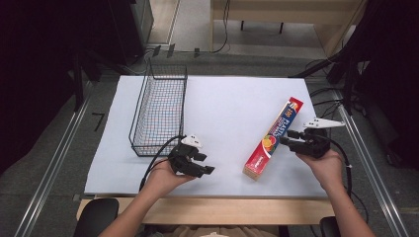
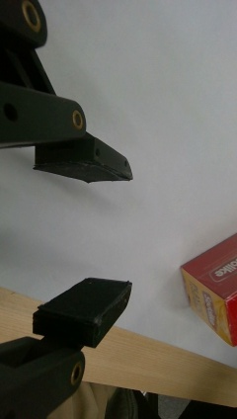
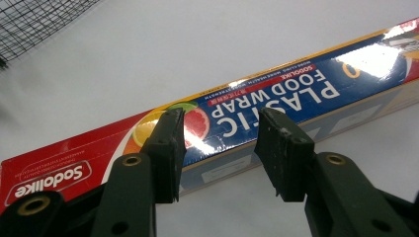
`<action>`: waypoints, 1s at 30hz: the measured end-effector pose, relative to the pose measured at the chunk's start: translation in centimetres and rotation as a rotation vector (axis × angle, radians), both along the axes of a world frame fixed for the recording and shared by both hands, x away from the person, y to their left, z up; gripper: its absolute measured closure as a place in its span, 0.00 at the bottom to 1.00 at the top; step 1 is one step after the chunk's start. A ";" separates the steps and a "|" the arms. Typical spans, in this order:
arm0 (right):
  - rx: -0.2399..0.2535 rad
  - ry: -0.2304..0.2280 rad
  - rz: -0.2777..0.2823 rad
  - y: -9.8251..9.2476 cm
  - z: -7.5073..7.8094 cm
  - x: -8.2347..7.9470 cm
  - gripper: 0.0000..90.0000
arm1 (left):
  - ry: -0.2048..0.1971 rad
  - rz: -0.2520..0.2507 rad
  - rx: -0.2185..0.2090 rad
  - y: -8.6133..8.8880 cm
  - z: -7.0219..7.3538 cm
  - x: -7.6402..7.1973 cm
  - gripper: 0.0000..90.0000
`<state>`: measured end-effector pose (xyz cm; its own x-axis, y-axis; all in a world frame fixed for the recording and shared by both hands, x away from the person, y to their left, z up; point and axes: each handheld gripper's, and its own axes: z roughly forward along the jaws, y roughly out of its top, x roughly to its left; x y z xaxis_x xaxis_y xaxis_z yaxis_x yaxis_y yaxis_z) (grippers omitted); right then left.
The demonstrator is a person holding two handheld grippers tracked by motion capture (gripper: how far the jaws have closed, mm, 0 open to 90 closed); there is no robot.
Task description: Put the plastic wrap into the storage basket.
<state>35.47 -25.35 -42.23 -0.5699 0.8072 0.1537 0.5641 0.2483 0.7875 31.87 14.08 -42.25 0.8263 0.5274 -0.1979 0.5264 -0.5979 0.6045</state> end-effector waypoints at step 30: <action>-0.022 0.049 -0.008 -0.3 -0.7 0.1 0.56 | -0.023 0.005 0.032 0.2 -0.2 -0.1 0.45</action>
<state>35.53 -25.64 -42.93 -0.5558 0.8151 0.1635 0.6036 0.2605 0.7535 31.75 14.24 -42.44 0.8275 0.5377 -0.1616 0.5158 -0.6145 0.5970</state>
